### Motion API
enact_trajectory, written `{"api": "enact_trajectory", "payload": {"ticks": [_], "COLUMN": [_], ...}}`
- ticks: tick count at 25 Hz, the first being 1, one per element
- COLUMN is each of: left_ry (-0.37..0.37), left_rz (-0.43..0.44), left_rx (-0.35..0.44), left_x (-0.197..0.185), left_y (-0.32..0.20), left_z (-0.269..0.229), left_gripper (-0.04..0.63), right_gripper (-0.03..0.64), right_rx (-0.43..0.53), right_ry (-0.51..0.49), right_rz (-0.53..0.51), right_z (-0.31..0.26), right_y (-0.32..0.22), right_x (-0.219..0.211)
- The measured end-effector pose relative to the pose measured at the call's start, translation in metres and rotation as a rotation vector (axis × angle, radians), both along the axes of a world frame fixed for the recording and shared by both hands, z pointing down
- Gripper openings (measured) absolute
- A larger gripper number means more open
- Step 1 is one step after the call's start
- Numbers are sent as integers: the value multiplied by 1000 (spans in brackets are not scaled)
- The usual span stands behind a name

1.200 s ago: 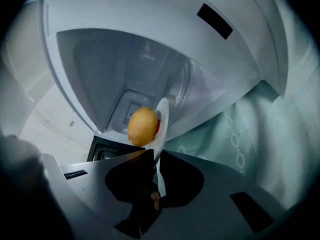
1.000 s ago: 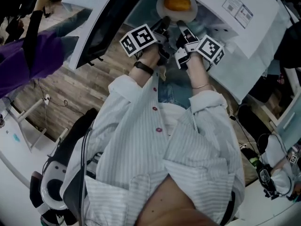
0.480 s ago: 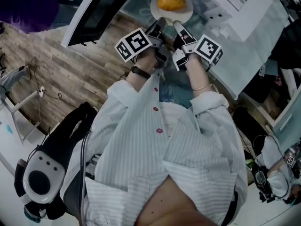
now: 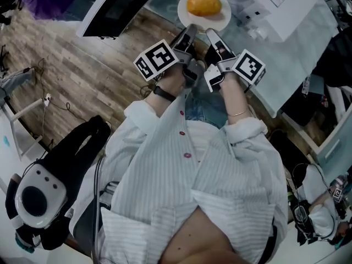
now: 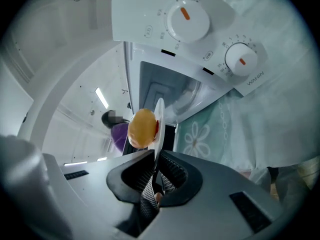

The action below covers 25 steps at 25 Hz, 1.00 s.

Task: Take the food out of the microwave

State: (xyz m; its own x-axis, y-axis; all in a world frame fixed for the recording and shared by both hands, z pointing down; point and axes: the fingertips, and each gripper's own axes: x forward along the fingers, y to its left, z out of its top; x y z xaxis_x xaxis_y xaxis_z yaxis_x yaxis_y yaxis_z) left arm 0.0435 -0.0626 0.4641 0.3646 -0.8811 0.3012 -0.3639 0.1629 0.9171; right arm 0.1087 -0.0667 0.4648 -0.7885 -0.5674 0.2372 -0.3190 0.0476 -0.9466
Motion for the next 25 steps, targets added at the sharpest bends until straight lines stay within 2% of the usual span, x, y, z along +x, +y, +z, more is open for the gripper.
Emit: {"api": "enact_trajectory", "payload": {"ticks": [4,11,25], "left_ry": [-4,-3,19], "left_rz": [-2,10,58], "left_rx": [22,71,99], "left_x": [4,9,17], "left_y": [6,9,2], "left_z": [-20,-53,-77], "left_gripper": [50,49,43], "right_gripper": [49,48,46], "right_rx": [-11,88,110], "right_ry": [19,-24,-79], "right_rz": [7,-12,34], "right_z": [-13,-49,-73], "right_y": [9,9,5], "right_x": [9,11,18]}}
